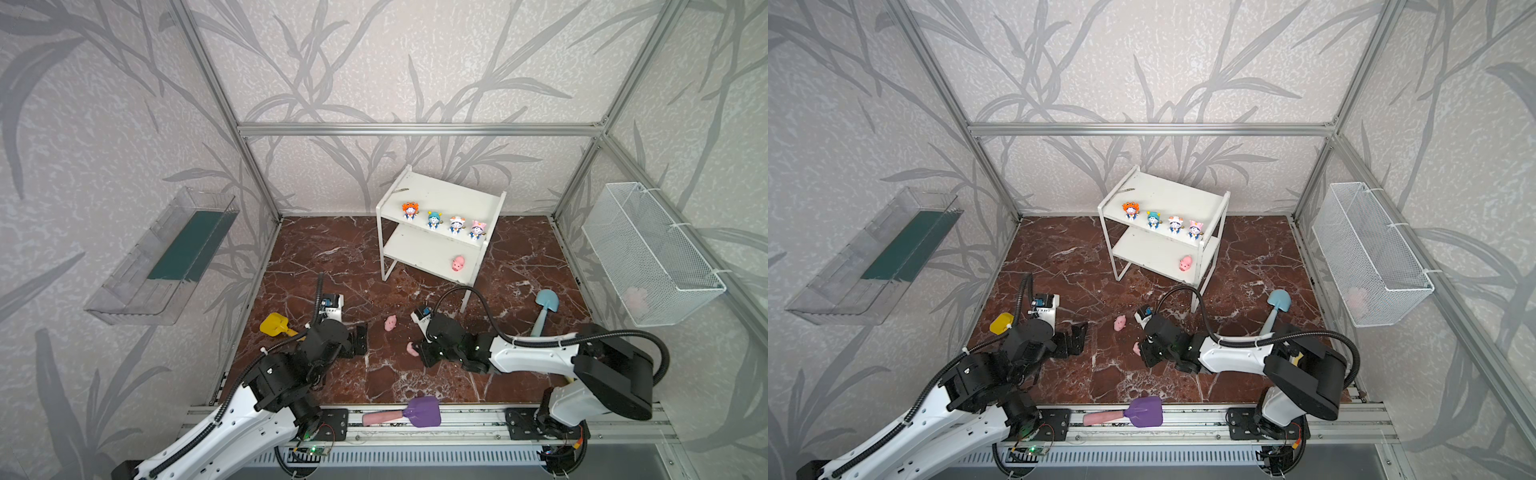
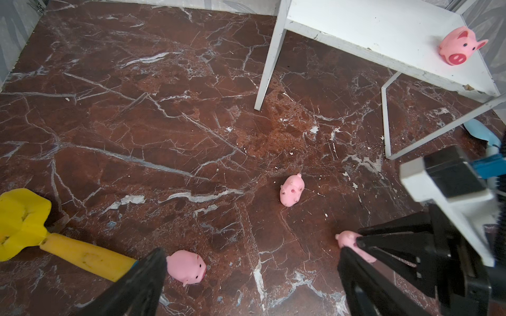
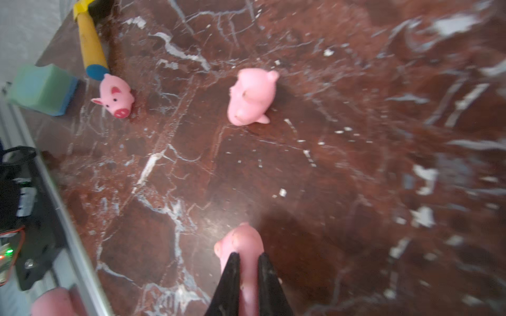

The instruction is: Place and organize the plastic toys onto the shelf

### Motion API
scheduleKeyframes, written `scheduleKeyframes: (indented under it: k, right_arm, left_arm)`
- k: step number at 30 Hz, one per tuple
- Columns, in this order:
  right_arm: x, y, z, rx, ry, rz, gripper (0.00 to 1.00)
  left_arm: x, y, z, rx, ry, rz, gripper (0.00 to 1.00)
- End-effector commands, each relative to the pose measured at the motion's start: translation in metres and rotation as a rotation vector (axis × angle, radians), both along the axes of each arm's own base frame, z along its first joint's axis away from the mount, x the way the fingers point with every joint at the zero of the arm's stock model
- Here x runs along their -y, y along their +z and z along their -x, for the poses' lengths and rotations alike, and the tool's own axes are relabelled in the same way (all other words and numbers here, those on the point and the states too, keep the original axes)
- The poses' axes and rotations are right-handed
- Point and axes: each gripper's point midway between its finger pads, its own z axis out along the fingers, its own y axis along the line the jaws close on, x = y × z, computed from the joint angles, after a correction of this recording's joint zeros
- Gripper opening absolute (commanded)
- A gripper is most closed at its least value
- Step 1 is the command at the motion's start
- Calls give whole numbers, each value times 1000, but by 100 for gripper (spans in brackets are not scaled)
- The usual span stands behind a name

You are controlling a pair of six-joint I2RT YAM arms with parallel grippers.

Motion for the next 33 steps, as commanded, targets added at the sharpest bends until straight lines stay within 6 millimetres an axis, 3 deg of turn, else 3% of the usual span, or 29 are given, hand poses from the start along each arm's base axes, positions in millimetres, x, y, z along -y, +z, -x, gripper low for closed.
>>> scheduleKeyframes:
  k: [1, 5, 8, 14, 22, 27, 33]
  right_arm:
    - [51, -5, -9, 114, -106, 190, 14]
    - [84, -6, -10, 187, -164, 282, 15]
    - [92, -11, -7, 209, -172, 304, 15]
    - [72, -17, 9, 247, -113, 288, 17]
    - [29, -21, 55, 268, 56, 225, 26]
    - [36, -23, 83, 242, 78, 190, 32]
    - [67, -8, 81, 237, 2, 147, 36]
  left_arm:
    - [-3, -2, -3, 6, 18, -11, 99]
    - [0, -1, -3, 5, 15, 4, 99]
    - [1, 1, -3, 5, 11, 13, 99]
    - [2, 0, -3, -2, 13, 22, 99]
    - [5, 2, -3, -7, 6, 23, 99]
    - [9, 0, -4, -11, -6, 23, 99]
    - [31, -7, -6, -44, -102, 26, 99]
